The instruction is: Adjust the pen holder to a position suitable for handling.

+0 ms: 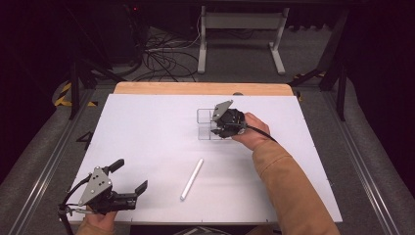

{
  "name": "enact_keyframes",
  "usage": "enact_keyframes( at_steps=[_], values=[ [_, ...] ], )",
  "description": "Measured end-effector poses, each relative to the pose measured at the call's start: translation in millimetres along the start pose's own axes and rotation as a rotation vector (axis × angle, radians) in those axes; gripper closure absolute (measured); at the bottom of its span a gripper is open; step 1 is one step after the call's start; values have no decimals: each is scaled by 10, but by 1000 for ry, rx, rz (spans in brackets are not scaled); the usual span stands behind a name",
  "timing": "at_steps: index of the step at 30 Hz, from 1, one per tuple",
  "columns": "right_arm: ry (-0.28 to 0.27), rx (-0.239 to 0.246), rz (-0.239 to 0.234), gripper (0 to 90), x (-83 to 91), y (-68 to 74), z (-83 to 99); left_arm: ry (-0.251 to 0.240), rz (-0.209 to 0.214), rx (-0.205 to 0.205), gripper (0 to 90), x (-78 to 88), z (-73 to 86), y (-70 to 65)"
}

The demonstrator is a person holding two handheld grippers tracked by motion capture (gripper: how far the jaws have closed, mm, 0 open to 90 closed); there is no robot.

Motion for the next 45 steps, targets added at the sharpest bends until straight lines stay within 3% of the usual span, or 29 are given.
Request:
enact_keyframes(
  at_steps=[2, 7, 8, 12, 28, 38, 45],
  values=[
    [13, 28, -2, 611, -14, 7, 0, 1, -1, -2, 16, -1, 1, 3],
    [22, 31, 10, 679, -49, 38, -15, 0, 0, 1, 16, 1, 2, 0],
    [31, 58, -1, 696, -51, 45, -11, 1, 0, 2, 16, 2, 2, 0],
    [25, 56, 22, 708, -51, 58, -24, 1, -2, -1, 16, 1, 2, 5],
    [33, 150, -27, 869, 21, 157, -12, 0, -1, 1, 16, 3, 2, 2],
    [-15, 142, -49, 869, 284, 196, 21, 2, -2, 1, 16, 0, 1, -1],
    [-32, 167, -118, 868, 507, 298, 91, 6, 1, 0, 16, -16, -1, -10]
  ],
)
Point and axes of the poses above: each handheld gripper's, and its own axes: x roughly backward along the jaws, z roughly out of its underside, y roughly to its left, the point moved 4 cm from there along -x, roughly forward along the jaws, and after that the axes turned 10 degrees about y, right-handed, at the moved point
